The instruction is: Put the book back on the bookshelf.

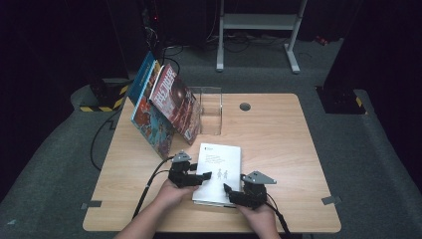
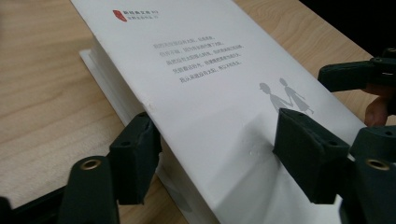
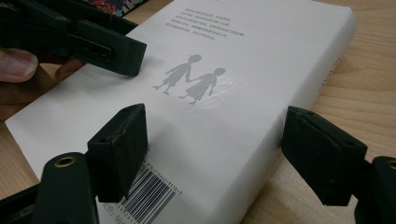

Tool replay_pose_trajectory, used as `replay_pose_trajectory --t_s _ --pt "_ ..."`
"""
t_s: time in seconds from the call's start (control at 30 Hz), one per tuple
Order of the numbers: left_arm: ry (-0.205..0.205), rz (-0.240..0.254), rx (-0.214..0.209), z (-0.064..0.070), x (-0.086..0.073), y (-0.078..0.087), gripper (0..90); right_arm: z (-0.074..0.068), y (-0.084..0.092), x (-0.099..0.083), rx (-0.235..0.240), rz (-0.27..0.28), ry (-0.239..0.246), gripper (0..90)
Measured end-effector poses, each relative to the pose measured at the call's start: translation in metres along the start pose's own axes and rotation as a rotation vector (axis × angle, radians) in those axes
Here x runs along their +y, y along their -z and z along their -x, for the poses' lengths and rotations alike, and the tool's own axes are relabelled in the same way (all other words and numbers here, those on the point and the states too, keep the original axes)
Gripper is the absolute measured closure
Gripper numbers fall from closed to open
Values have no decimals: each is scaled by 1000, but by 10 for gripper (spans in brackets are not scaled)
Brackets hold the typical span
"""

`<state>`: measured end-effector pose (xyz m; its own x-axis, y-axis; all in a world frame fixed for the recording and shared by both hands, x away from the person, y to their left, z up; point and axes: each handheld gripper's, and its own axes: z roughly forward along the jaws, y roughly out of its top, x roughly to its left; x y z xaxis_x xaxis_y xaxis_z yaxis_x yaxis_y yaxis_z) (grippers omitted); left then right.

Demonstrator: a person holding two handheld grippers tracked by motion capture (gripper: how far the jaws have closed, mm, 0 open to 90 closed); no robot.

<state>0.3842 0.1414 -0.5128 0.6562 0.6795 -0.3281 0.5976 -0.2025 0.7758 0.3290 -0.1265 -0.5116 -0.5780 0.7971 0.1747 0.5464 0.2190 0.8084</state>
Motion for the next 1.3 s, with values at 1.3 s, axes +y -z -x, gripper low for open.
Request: replay_pose_trajectory --t_s 1.3 --pt "-291 238 1 16 -9 30 483 38 -21 12 236 -64 -242 75"
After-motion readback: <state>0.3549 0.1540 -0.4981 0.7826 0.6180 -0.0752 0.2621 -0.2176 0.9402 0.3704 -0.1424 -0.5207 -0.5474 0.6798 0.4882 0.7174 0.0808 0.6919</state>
